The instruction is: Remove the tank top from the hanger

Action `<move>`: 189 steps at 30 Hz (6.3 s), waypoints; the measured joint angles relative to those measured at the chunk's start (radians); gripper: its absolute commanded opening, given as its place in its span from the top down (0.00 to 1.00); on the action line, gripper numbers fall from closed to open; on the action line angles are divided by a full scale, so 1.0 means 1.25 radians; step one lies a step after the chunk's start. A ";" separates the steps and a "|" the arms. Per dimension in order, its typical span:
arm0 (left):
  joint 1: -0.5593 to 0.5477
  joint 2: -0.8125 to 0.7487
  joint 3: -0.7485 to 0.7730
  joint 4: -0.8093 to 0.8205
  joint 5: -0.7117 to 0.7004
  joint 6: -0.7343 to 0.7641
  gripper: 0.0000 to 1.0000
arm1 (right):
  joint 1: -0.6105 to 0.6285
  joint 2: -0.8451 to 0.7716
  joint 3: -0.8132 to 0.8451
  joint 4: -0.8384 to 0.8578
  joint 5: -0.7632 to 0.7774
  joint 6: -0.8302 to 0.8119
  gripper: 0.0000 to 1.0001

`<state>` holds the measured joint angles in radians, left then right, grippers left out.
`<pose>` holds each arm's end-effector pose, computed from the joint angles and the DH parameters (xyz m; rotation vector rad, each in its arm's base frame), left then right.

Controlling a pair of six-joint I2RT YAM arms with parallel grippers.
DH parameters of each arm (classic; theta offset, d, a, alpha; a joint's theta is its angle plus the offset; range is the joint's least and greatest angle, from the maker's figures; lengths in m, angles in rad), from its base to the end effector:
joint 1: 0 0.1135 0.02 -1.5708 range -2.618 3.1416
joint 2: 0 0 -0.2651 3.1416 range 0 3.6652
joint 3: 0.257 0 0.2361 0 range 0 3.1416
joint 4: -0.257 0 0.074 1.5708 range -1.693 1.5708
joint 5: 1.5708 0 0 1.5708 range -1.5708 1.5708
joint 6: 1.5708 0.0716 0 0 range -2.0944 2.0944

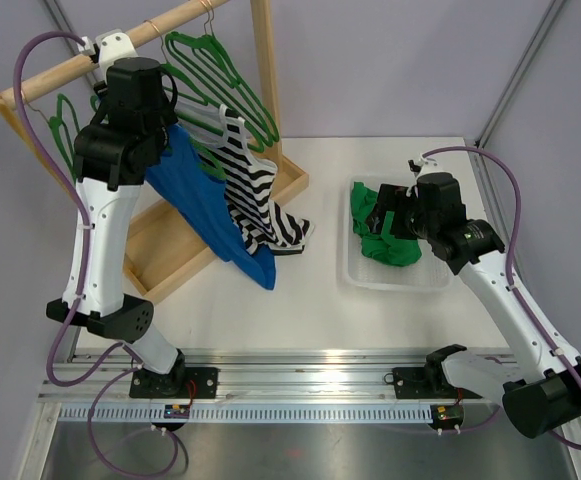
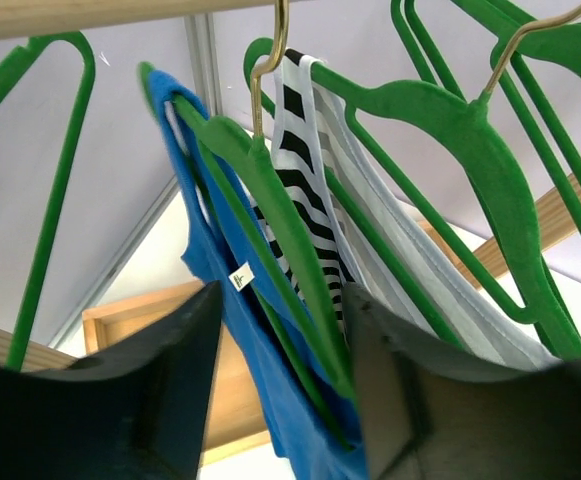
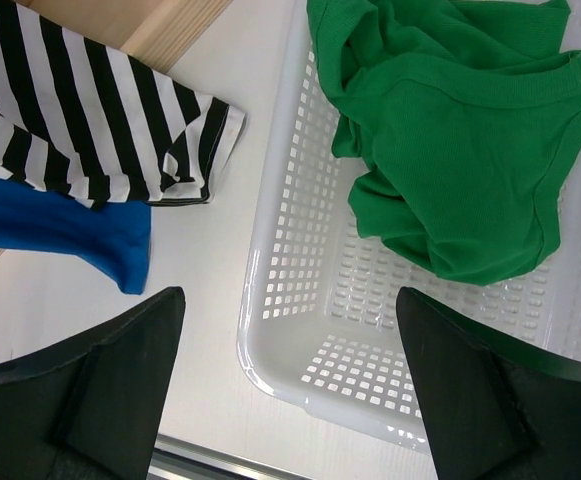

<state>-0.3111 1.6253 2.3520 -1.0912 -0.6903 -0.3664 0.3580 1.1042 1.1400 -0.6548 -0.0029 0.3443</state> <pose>0.2862 -0.0441 0.5287 -0.4952 1.7865 0.1983 0.2298 0.0862 0.3339 -0.0168 2.2180 0.3963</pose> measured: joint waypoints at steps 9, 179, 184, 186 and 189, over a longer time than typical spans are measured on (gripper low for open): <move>0.005 0.000 -0.006 0.001 -0.017 0.013 0.74 | 0.000 0.000 0.000 0.001 -0.022 0.000 0.07; -0.039 -0.945 -1.201 0.356 0.944 -0.077 1.00 | 0.278 0.229 -0.136 0.276 0.004 0.184 1.00; -0.039 -0.981 -1.234 0.673 0.848 -0.149 1.00 | 0.271 0.137 -0.186 0.346 -0.174 0.182 1.00; -0.039 -0.960 -1.234 0.795 0.810 -0.161 1.00 | 0.271 0.131 -0.186 0.362 -0.231 0.179 1.00; -0.039 -0.875 -1.180 0.909 0.779 -0.159 1.00 | 0.271 0.131 -0.211 0.378 -0.272 0.176 1.00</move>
<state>-0.3603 0.5316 0.8776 0.0456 0.2836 -0.5652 0.6971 1.2682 0.8757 -0.1829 -0.3431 0.5648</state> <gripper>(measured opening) 0.036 0.058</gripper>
